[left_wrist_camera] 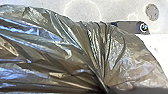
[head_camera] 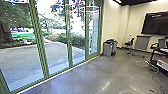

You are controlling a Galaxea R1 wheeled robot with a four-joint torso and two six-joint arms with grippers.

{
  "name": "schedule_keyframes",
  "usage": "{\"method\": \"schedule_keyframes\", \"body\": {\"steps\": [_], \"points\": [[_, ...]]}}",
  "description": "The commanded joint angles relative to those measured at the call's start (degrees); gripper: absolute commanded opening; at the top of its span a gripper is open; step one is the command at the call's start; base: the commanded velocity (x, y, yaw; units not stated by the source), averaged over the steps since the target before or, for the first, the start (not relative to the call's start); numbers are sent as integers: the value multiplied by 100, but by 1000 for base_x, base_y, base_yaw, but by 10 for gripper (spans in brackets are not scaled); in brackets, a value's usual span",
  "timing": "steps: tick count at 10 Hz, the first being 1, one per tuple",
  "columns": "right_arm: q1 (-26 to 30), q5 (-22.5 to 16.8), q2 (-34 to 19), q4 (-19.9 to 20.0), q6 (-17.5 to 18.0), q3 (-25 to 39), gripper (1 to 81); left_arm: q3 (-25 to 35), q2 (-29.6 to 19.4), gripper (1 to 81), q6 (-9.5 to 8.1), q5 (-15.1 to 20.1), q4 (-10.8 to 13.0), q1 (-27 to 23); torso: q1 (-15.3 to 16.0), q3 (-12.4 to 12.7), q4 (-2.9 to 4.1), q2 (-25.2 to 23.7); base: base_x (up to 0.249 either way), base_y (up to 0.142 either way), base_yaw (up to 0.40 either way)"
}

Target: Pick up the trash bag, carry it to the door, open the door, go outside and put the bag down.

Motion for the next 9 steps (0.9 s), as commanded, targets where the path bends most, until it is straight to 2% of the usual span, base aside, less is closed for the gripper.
{"method": "schedule_keyframes", "body": {"steps": [1,9], "points": [[323,-309,-13,-20,-14,17,811,10,3,10,26,337,12,-424,0,0,0,0,155,-62,0],[297,-300,-22,-20,-14,17,811,10,3,10,26,337,12,-424,0,0,0,0,164,0,0]]}}
